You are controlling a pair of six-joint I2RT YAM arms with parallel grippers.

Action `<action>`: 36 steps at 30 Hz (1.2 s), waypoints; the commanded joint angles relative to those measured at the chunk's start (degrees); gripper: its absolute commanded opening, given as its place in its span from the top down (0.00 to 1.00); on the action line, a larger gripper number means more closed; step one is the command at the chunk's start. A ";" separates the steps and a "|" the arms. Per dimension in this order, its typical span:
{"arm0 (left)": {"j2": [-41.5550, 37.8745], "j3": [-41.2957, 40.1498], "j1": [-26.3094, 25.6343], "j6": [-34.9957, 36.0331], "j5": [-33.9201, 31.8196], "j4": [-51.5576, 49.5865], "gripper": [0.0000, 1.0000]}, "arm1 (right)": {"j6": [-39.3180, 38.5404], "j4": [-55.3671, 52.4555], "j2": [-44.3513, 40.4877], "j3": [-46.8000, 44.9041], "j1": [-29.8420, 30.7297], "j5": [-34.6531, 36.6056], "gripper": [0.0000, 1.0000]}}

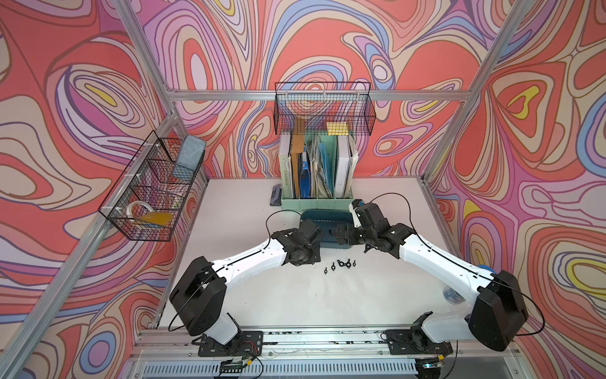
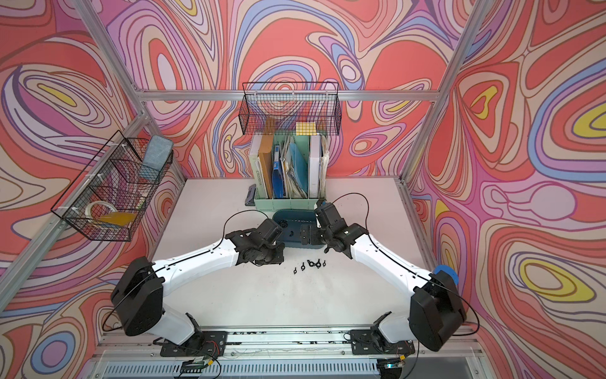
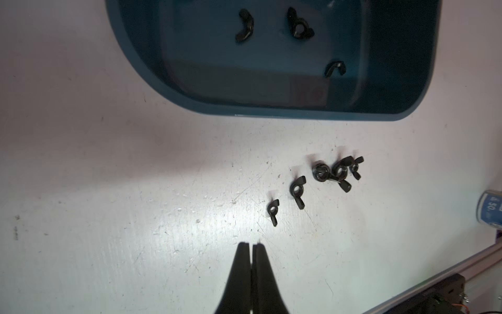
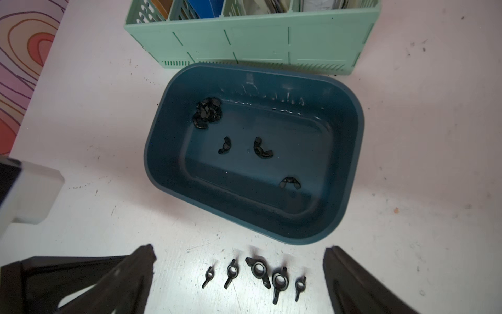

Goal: Take out the wing nut from the storage box
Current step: Place the wing nut at the center of the board, then pick up the wing nut from the storage box.

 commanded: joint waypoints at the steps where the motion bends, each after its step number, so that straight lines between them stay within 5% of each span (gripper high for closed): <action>1: 3.87 1.67 -2.29 -1.04 -4.53 -2.19 1.00 | -0.47 -2.55 -2.38 -1.46 0.03 3.83 0.02; 24: 14.97 4.94 -4.70 -1.18 -1.36 1.02 1.00 | 0.48 -3.78 -3.22 -1.69 0.02 4.59 0.02; 27: 15.08 5.02 -4.70 -1.17 -1.12 0.97 0.91 | 0.33 -3.52 -2.47 -1.19 0.04 4.50 0.02; 31: 13.98 5.53 -4.72 -0.41 -2.17 -0.66 0.68 | -0.07 -3.18 -1.14 -0.06 0.05 4.30 0.02; 36: 12.06 7.62 -4.59 1.65 -4.71 -4.50 0.61 | -0.38 -2.27 1.20 1.68 -0.05 4.21 0.02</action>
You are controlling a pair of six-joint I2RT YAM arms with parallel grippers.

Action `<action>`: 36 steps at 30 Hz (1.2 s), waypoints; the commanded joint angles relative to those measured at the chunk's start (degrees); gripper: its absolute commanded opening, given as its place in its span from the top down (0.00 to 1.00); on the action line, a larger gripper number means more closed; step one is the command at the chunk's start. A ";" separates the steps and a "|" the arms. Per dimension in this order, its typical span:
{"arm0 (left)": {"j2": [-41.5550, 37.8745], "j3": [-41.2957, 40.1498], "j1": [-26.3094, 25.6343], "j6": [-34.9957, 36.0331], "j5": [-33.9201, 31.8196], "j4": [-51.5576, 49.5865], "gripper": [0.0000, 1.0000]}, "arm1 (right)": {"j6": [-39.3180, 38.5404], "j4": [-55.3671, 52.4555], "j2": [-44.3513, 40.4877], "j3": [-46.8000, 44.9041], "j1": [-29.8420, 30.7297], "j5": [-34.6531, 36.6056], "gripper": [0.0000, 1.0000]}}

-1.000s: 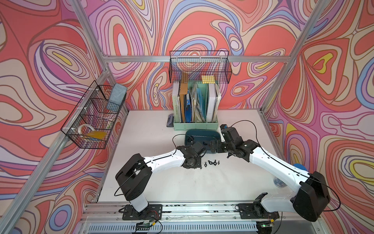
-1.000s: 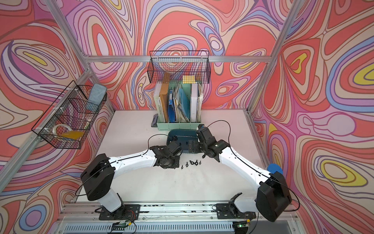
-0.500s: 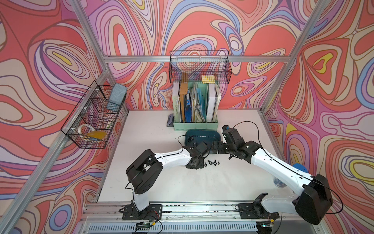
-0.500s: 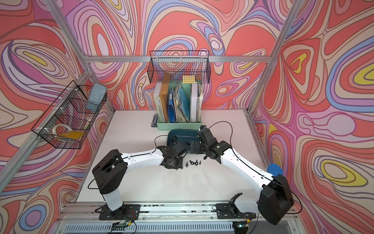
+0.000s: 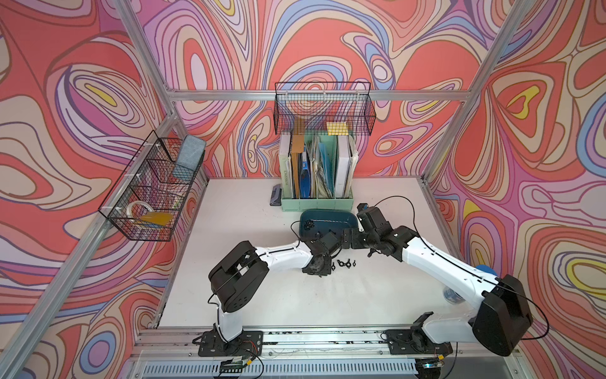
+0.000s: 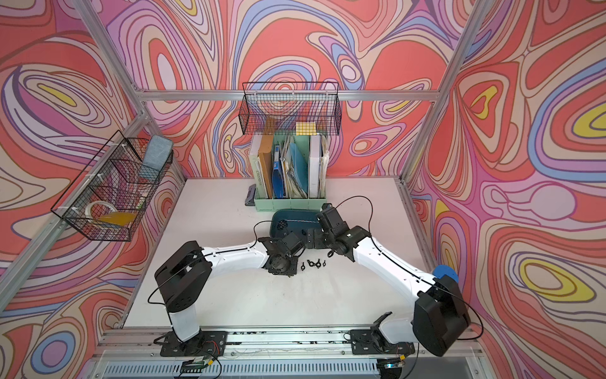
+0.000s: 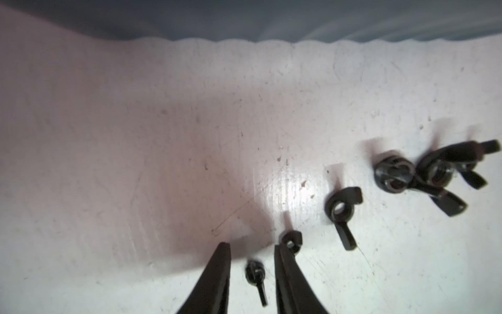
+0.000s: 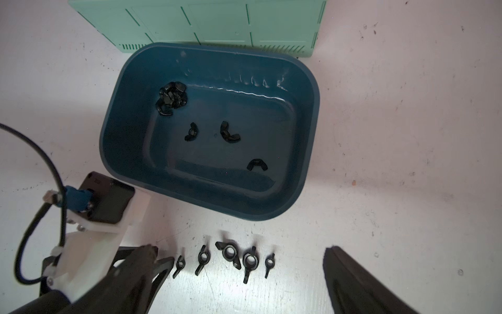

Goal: Take out the wing nut from the storage box
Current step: Pick up the wing nut from the storage box.

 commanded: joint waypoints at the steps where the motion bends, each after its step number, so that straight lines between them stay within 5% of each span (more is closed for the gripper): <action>1: -2.78 2.86 -0.03 2.08 -3.05 -4.67 0.61 | -0.83 1.29 1.73 2.71 0.03 0.06 0.02; 9: -7.46 6.66 5.17 4.28 -3.65 -7.99 0.37 | -2.22 2.04 6.72 7.44 -0.08 0.74 0.02; 17: -12.31 8.35 14.75 7.34 -1.13 -9.37 0.01 | -2.06 2.37 13.33 13.43 -0.13 0.22 0.02; 22: -13.31 8.92 19.94 9.84 0.76 -10.45 0.01 | -1.84 3.70 17.97 17.20 -0.05 -2.44 0.05; 36: -14.34 9.36 28.83 12.66 0.54 -12.56 0.01 | 1.28 5.77 34.57 27.97 -0.06 -9.80 0.50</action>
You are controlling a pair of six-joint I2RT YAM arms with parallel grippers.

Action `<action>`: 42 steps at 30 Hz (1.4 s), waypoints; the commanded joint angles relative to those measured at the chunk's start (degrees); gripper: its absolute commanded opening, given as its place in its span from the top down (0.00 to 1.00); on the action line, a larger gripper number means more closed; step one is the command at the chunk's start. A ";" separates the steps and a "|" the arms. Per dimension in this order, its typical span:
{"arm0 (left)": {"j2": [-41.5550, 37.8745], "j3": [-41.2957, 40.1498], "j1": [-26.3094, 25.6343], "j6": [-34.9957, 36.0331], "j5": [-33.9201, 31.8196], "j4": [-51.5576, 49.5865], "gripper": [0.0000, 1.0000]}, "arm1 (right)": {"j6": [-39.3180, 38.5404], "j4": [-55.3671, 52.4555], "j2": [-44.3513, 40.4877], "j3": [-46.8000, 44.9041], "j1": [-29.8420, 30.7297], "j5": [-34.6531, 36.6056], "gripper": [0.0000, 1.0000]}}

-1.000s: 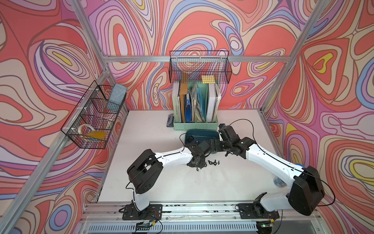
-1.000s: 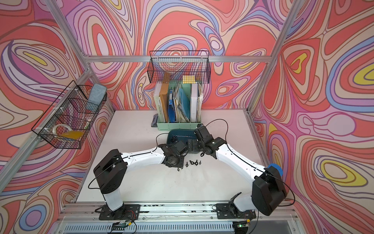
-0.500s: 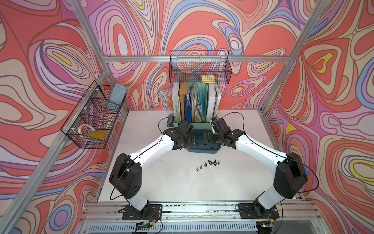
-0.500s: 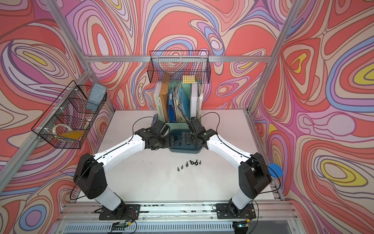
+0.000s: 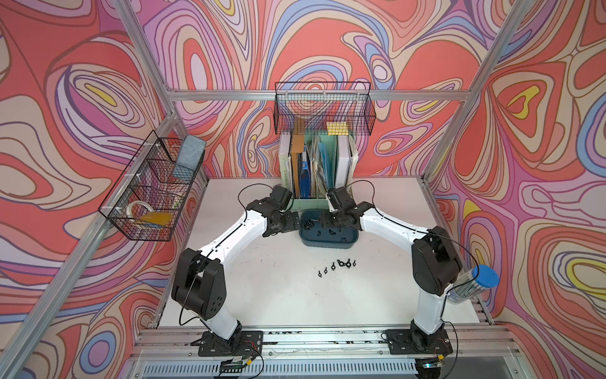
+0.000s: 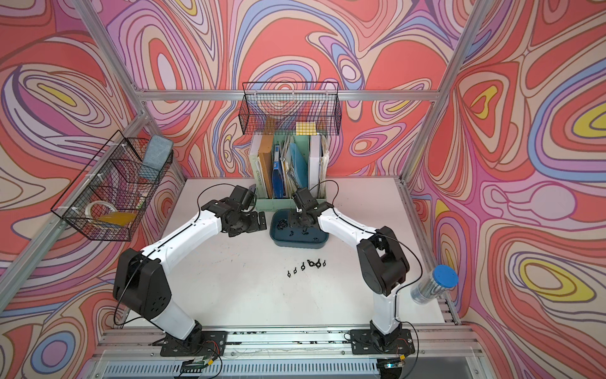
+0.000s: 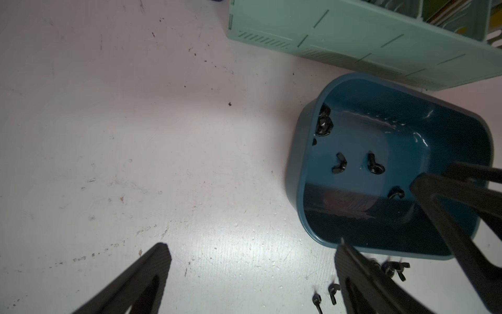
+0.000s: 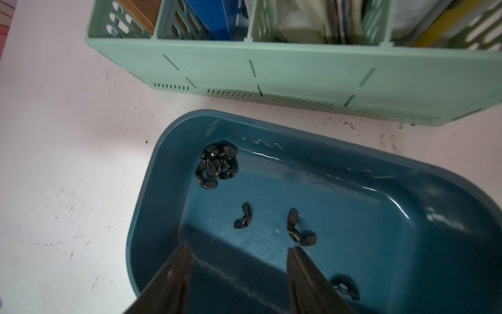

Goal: Take out the wing nut from the storage box
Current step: Pick up the wing nut from the storage box.

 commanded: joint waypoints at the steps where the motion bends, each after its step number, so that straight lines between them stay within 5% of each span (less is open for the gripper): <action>1: -2.33 -0.43 1.20 2.25 0.20 -0.29 0.01 | 1.42 0.98 3.44 2.83 -0.03 -2.03 0.54; 26: -0.10 0.49 2.08 2.78 0.87 -1.85 0.01 | 2.82 -3.19 21.55 17.89 0.06 -3.04 0.67; 42: 0.94 0.97 2.26 2.04 2.48 -1.70 0.01 | 1.84 -4.90 18.63 14.20 -0.04 1.60 0.83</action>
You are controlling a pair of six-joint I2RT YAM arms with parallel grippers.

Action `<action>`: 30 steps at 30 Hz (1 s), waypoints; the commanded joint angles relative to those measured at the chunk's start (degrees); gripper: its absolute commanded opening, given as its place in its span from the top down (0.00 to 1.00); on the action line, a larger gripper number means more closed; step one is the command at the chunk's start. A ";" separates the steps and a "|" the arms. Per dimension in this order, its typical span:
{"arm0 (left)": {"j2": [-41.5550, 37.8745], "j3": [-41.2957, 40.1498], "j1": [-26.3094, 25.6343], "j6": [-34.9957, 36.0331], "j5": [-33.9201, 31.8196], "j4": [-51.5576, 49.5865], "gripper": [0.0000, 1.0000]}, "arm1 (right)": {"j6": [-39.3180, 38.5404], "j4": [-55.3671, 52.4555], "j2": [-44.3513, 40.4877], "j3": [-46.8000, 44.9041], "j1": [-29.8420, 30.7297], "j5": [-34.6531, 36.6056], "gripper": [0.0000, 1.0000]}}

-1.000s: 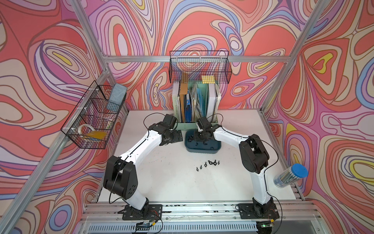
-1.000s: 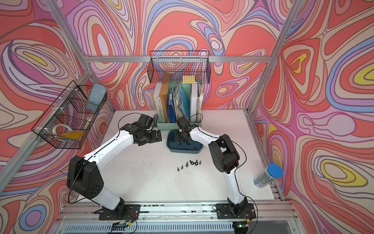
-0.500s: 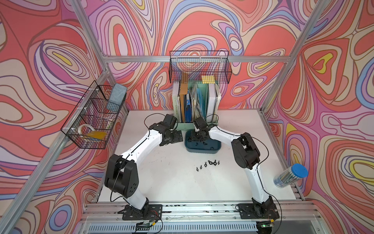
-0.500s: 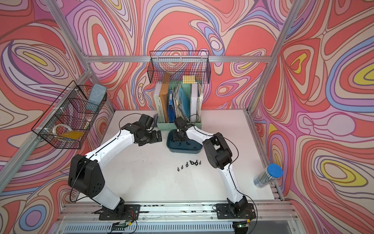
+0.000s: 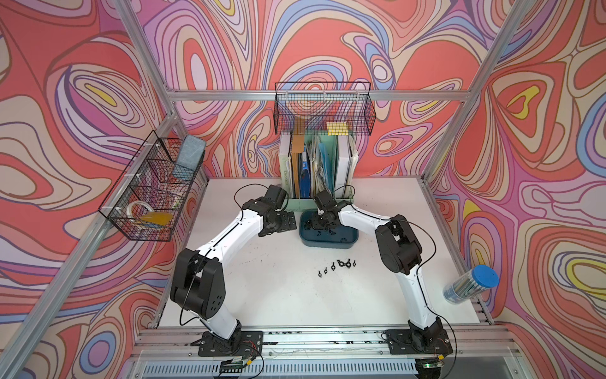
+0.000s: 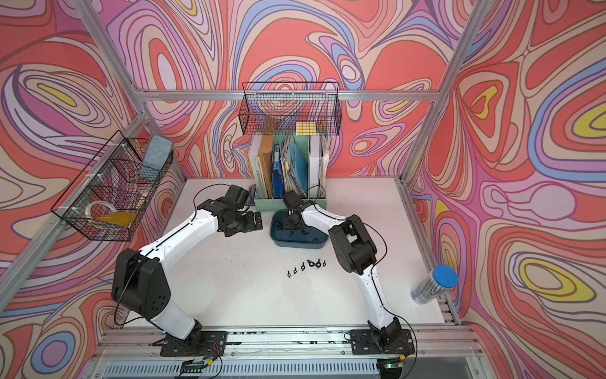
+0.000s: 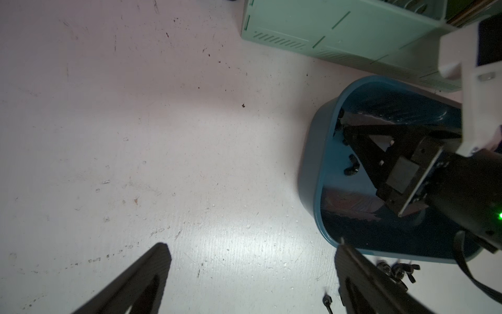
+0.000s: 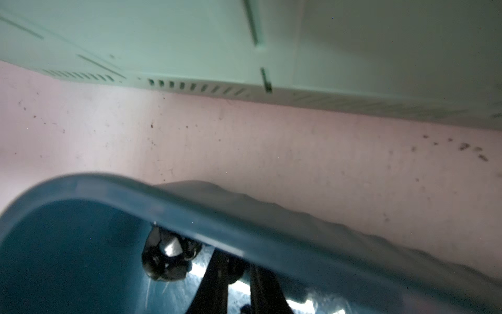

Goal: Take out the wing nut from the storage box
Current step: Pick up the wing nut from the storage box.

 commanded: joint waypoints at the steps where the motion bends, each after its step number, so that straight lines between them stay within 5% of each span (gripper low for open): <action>1: 0.77 1.57 0.54 0.09 0.90 -1.60 0.01 | -0.04 -1.47 -0.64 -0.83 -0.10 0.65 0.84; 15: -1.19 -0.07 0.51 -0.87 3.88 -0.01 0.02 | -0.24 3.73 -7.29 -6.43 -0.03 -2.41 1.00; 30: -3.01 -5.92 1.79 -13.00 25.37 18.45 0.25 | -2.24 11.88 -25.73 -20.67 -0.03 -8.87 1.00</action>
